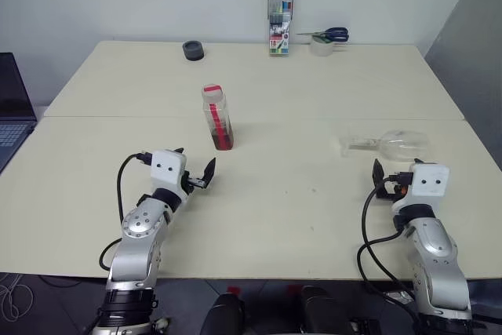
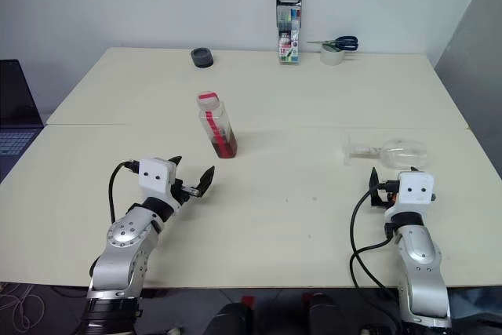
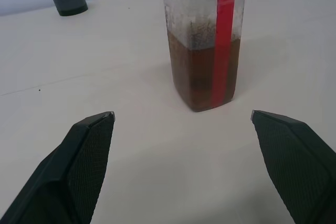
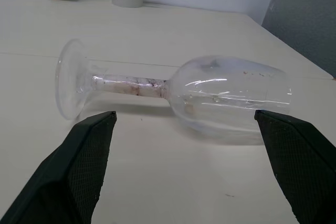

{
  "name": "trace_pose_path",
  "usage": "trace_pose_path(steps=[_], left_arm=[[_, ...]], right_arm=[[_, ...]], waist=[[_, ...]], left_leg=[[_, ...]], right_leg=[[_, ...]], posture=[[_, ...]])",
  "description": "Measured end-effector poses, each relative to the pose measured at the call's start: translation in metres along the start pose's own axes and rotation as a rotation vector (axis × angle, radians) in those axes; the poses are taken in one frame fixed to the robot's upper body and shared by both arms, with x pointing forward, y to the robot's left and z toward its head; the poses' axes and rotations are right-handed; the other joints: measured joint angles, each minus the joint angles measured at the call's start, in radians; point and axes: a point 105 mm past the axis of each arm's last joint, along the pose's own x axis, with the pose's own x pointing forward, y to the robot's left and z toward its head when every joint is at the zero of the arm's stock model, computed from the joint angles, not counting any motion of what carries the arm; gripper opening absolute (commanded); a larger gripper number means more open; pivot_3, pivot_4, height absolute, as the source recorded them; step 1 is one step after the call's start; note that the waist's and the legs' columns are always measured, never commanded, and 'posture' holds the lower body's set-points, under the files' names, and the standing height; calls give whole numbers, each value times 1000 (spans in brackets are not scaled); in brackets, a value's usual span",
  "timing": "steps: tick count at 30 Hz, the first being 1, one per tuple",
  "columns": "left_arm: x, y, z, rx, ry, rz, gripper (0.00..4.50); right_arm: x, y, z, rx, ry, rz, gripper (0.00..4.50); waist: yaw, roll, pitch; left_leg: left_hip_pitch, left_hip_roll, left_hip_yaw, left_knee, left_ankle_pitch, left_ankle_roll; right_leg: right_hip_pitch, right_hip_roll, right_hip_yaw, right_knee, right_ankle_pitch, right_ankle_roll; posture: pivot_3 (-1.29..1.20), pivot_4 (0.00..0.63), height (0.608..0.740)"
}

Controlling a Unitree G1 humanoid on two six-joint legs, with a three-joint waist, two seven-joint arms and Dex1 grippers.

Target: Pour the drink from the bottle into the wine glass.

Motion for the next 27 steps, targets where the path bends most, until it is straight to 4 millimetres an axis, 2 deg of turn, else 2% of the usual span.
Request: trace_pose_path(steps=[27], left_arm=[[1,0,-2,-3,-6,14,4449]], right_arm=[[1,1,1,-3,-1,11,4500]], waist=[[0,0,0]], left_leg=[[0,0,0,0,0,0]], right_leg=[[0,0,0,0,0,0]], posture=[[0,150,740]])
